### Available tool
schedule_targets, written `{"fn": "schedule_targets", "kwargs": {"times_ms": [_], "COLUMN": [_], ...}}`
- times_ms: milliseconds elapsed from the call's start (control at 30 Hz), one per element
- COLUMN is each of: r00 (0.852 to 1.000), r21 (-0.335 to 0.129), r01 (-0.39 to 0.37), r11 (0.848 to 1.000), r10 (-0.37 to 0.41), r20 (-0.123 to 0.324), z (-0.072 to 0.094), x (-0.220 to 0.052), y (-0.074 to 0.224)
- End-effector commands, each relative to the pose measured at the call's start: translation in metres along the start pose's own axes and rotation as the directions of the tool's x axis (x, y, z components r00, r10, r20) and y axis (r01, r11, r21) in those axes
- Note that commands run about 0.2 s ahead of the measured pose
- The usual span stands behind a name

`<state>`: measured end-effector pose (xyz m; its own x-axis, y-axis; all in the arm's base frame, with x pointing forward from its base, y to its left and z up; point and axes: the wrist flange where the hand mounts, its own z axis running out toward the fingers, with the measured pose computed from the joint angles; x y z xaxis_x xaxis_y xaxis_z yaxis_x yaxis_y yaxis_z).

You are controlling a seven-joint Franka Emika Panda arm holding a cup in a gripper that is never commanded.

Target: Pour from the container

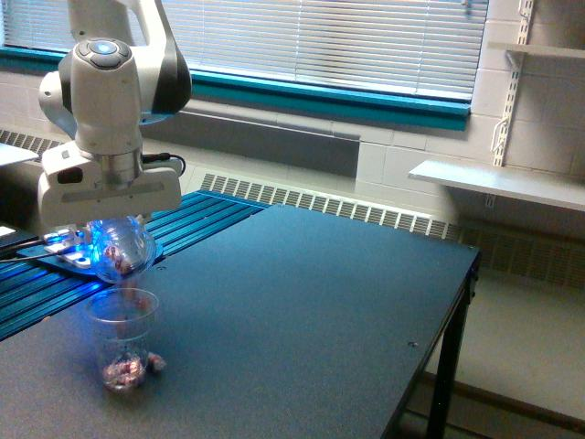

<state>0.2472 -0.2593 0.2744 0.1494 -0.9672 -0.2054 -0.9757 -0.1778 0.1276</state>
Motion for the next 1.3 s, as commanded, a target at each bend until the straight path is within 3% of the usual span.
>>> {"fn": "schedule_targets", "kwargs": {"times_ms": [33,433,800,1133,1300], "r00": [1.000,1.000,0.996,0.995,0.992], "r21": [-0.002,0.020,-0.024,-0.043,-0.040], "r01": [-0.003,0.008,-0.025,-0.049,-0.061], "r11": [1.000,1.000,0.999,0.998,0.997], "r10": [0.003,-0.007,0.023,0.045,0.056], "r20": [-0.005,-0.009,-0.081,-0.088,-0.114], "z": [-0.001,-0.007,0.004,0.015,0.014], "x": [-0.003,-0.012,0.002,0.012,0.018], "y": [-0.005,-0.014,-0.001,0.002,0.000]}}
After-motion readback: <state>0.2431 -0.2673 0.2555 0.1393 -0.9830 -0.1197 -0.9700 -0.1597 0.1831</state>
